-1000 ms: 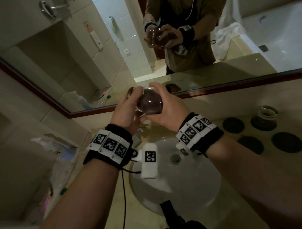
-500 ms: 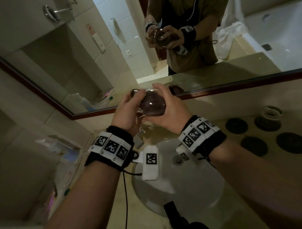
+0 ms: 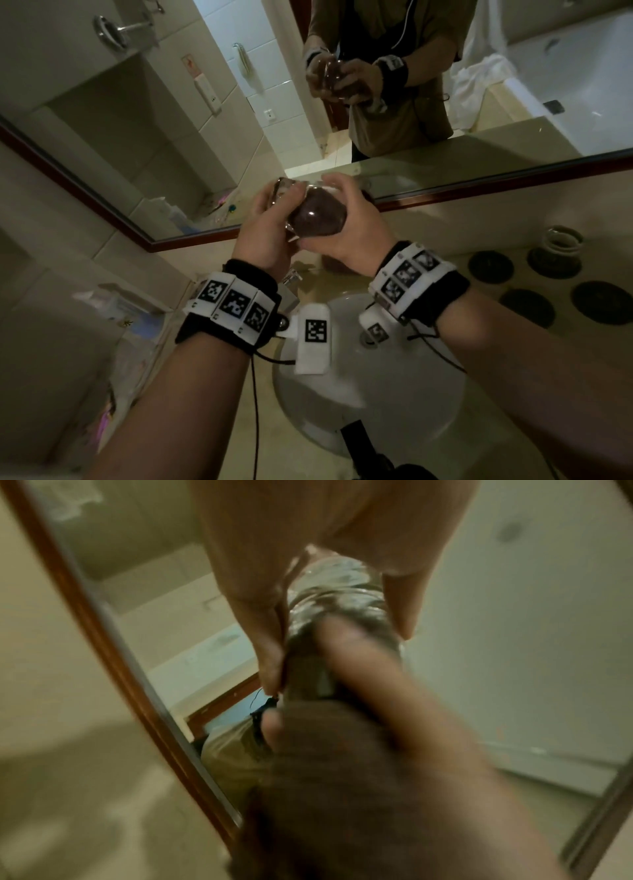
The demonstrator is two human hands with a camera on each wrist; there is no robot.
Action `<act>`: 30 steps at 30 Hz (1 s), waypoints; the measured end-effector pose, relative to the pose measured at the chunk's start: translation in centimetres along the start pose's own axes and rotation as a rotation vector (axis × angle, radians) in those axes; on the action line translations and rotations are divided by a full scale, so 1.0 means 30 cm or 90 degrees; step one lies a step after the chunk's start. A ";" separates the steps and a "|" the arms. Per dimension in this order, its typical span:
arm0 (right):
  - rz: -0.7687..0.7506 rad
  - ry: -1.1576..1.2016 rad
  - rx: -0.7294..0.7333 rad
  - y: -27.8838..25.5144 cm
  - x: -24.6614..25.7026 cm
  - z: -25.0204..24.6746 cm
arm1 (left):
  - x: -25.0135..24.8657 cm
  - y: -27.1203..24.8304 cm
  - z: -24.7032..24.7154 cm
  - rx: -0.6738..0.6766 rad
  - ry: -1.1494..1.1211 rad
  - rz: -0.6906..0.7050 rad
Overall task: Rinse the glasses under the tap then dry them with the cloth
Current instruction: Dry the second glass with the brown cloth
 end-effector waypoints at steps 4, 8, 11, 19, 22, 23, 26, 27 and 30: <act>0.133 0.485 0.174 -0.006 -0.065 0.073 | -0.039 -0.014 0.006 0.029 0.056 0.033; 0.018 0.131 0.038 -0.010 0.030 -0.014 | -0.021 -0.014 0.024 0.076 -0.008 -0.017; -0.102 -0.163 -0.016 -0.037 0.145 -0.006 | -0.004 -0.018 0.040 0.077 -0.043 -0.047; 0.112 0.404 0.178 -0.008 -0.049 0.081 | -0.021 -0.034 -0.008 0.043 0.037 0.027; 0.018 0.119 0.047 -0.029 0.040 0.003 | 0.004 -0.042 -0.012 0.044 -0.018 -0.002; -0.027 -0.011 0.013 -0.041 0.088 -0.007 | 0.016 -0.046 -0.007 0.040 -0.033 -0.029; -0.093 -0.241 -0.022 -0.065 0.148 0.021 | 0.028 -0.048 0.006 0.036 -0.036 -0.068; -0.091 -0.224 -0.025 -0.064 0.137 0.026 | 0.017 -0.044 0.000 0.026 -0.028 -0.052; 0.018 0.120 0.023 -0.026 0.028 0.042 | -0.022 -0.046 -0.023 -0.005 -0.005 0.014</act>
Point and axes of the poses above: each hand's wrist, its own y-axis towards the middle knuckle, its own z-axis out of the palm, x = y × z, the point moved 10 cm from there along y, towards the middle knuckle, and after that the axes turned 9 degrees about x, right-handed, at the moved point
